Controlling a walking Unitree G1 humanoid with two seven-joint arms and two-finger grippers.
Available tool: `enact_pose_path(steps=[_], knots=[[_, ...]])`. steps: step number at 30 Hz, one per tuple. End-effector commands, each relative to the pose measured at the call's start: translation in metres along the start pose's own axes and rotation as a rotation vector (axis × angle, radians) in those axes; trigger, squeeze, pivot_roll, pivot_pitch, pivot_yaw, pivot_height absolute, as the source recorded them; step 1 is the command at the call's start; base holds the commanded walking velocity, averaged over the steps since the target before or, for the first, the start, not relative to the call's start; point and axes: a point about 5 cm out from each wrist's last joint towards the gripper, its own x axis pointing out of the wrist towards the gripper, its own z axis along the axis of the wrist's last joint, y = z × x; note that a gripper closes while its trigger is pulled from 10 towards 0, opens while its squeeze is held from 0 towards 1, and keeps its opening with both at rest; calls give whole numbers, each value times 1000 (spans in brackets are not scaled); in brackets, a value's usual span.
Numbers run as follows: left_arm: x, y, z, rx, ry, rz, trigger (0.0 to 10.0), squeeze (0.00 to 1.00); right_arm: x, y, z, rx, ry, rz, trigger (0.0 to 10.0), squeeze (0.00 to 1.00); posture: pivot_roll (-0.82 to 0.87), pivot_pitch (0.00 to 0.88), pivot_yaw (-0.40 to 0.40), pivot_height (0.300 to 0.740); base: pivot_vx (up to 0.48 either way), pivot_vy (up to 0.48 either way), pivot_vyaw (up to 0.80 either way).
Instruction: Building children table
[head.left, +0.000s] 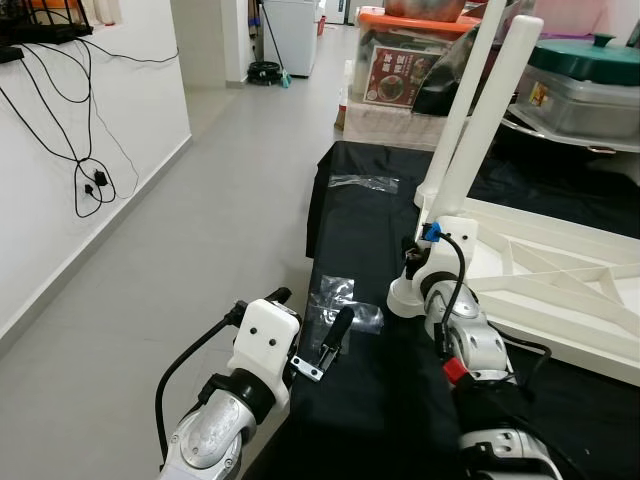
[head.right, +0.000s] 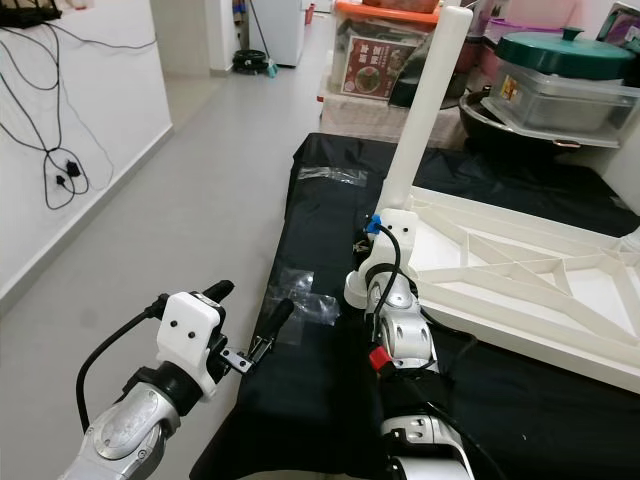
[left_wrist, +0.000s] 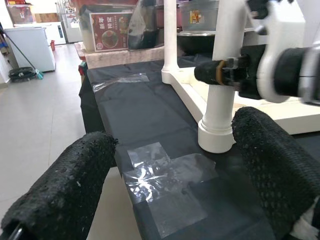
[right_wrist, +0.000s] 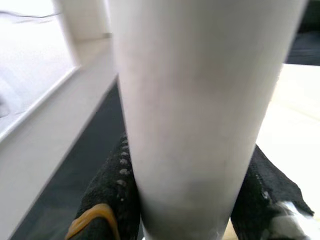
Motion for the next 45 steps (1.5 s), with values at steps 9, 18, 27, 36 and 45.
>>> enact_pose_path(steps=[9,18,27,36,45], knots=[[0,-1,-4,-7,14,-7,10000,0,-40,-44,-13,9,120,422,0,0,82,14,-65,740,0,0,0],[0,-2,-5,-10,18,-9,10000,0,-100,-125,-41,131,366,586,0,0,81,16,-64,740,0,0,0],[-2,-3,-6,-17,20,-11,10000,0,-127,-174,-41,141,419,459,0,0,69,8,-53,740,0,0,0],[-3,-3,-6,-11,24,-9,10000,0,-93,-103,-44,144,315,715,10000,1000,91,0,-55,740,0,0,0],[-3,-4,-6,-15,22,-8,10000,0,-94,-87,-43,128,313,862,10000,1000,81,0,-60,740,0,0,0]])
